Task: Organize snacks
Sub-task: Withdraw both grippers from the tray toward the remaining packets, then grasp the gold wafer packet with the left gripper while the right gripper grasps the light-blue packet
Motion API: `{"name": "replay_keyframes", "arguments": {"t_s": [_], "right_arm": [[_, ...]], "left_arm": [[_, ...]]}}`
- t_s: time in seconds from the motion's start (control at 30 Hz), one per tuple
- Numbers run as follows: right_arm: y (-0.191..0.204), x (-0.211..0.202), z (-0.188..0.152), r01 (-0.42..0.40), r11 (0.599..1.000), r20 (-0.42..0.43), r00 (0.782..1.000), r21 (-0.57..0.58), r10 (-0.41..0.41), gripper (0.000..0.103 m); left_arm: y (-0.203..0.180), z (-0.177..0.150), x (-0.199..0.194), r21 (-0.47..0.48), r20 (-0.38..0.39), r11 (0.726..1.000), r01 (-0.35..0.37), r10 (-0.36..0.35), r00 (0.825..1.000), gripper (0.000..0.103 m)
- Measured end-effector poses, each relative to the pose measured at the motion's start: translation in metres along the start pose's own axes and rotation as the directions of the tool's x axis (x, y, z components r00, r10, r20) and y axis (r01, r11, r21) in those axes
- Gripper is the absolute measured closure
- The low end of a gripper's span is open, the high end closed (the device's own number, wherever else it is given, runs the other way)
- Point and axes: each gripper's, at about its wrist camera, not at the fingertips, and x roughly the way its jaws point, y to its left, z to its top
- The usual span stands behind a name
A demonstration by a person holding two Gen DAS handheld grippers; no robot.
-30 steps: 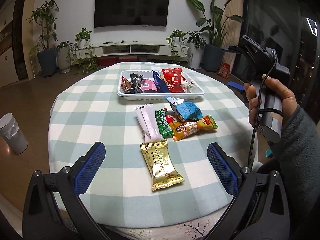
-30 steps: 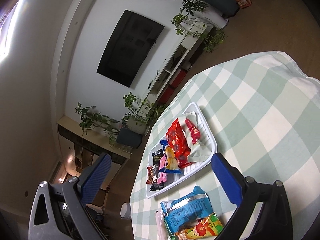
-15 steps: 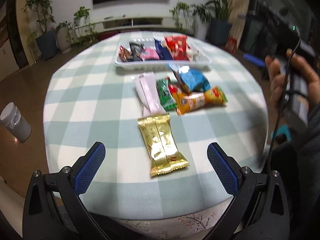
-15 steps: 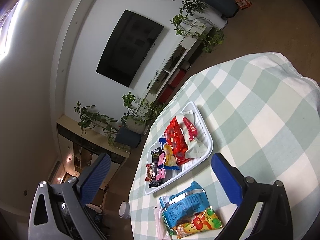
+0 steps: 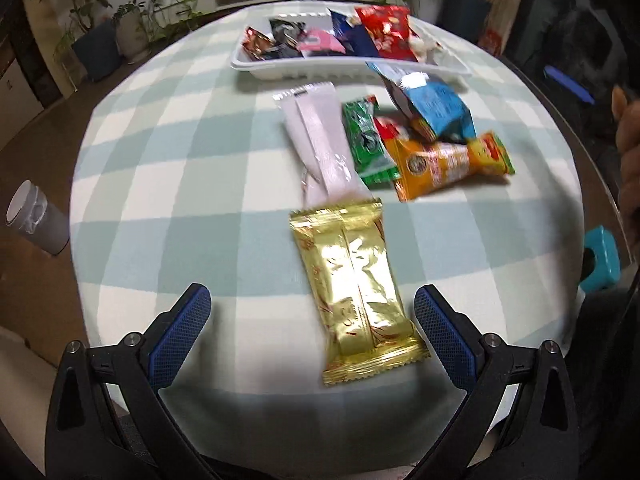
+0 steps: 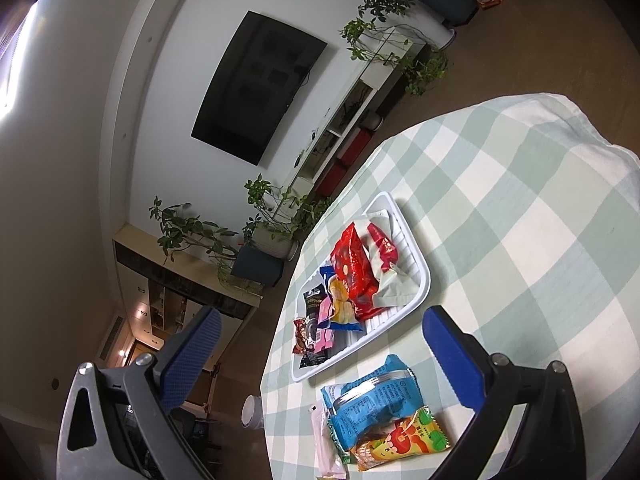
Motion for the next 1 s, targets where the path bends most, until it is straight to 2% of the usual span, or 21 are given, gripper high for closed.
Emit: {"name": "replay_keyframes", "arguments": {"t_s": [0.13,0.3,0.73,0.83,0.93,1.0], "right_arm": [[0.006,0.002,0.001,0.013,1.000,-0.005,1.000,-0.015,-0.013,0.000],[0.012,0.001,0.000,0.021,0.998,0.006,1.000,-0.056,-0.020,0.000],[0.013,0.005,-0.004,0.034,0.996,-0.011,0.999,-0.077,-0.035,0.000],[0.017,0.007,-0.006,0.039,0.993,-0.022,0.999,-0.110,-0.042,0.000],[0.028,0.011,-0.011,0.058,0.978,-0.035,0.997,-0.202,-0.066,0.000],[0.039,0.014,-0.018,0.072,0.952,-0.056,0.994,-0.298,-0.093,0.000]], "left_arm": [[-0.004,-0.003,0.012,0.002,-0.014,0.999,0.045,-0.045,0.999,0.004],[0.002,0.000,0.011,-0.003,-0.001,0.998,0.057,-0.057,0.998,0.018],[0.003,0.003,0.012,0.016,-0.007,0.999,0.052,-0.052,0.999,0.020],[0.005,0.004,0.011,0.019,-0.005,0.998,0.054,-0.054,0.999,0.028],[0.011,0.006,0.008,0.009,0.002,0.998,0.059,-0.059,0.998,0.047],[0.017,0.008,0.007,-0.002,0.006,0.998,0.064,-0.064,0.998,0.069]]}}
